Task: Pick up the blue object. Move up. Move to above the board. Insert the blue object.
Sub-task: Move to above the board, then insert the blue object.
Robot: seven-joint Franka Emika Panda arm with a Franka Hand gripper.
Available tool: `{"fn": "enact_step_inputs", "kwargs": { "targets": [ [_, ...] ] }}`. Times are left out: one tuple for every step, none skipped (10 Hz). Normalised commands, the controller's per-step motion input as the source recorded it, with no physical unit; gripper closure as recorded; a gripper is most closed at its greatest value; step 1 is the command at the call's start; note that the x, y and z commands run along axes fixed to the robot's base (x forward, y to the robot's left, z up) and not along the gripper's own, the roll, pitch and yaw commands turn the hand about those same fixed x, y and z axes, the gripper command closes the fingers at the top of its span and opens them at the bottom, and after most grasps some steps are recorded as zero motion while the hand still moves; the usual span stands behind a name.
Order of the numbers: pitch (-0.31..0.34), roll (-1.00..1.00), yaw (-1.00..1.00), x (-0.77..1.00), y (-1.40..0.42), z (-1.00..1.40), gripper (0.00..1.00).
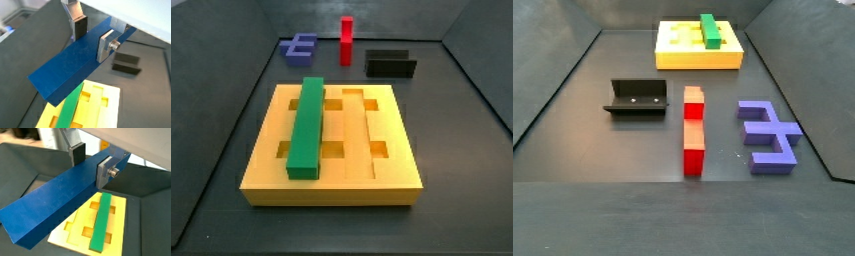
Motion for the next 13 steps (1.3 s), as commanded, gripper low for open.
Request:
{"fn": "enact_step_inputs", "kwargs": {
  "targets": [
    [0.164, 0.04, 1.00, 0.06, -0.03, 0.03, 1.00],
    [0.181, 0.05, 1.00, 0.06, -0.03, 0.03, 1.00],
    [0.234, 0.06, 1.00, 0.07, -0.03, 0.03, 1.00],
    [0.240, 0.07, 0.83, 0.07, -0.03, 0.03, 1.00],
    [0.210, 0.06, 0.48, 0.08, -0.03, 0.03, 1.00],
    [0.192, 0.06, 0.35, 0.08, -0.03, 0.03, 1.00],
    [0.000, -0.13, 0.00, 0.00, -0.08, -0.28, 1.00],
    [0.000, -0.14, 0.00, 0.00, -0.08, -0.31, 1.00],
    [-0.020, -0.11, 0.00, 0.00, -0.06, -0.21, 1.00],
    [-0.026, -0.13, 0.00, 0.00, -0.07, -0.23, 1.00],
    [0.000, -0.26, 0.00, 0.00, -0.16, -0.39, 1.00],
    [-0.097, -0.26, 0.01, 0.21, -0.19, -0.53, 1.00],
    [-0.147, -0.22, 0.02, 0.31, -0.12, -0.64, 1.00]
  ]
}}
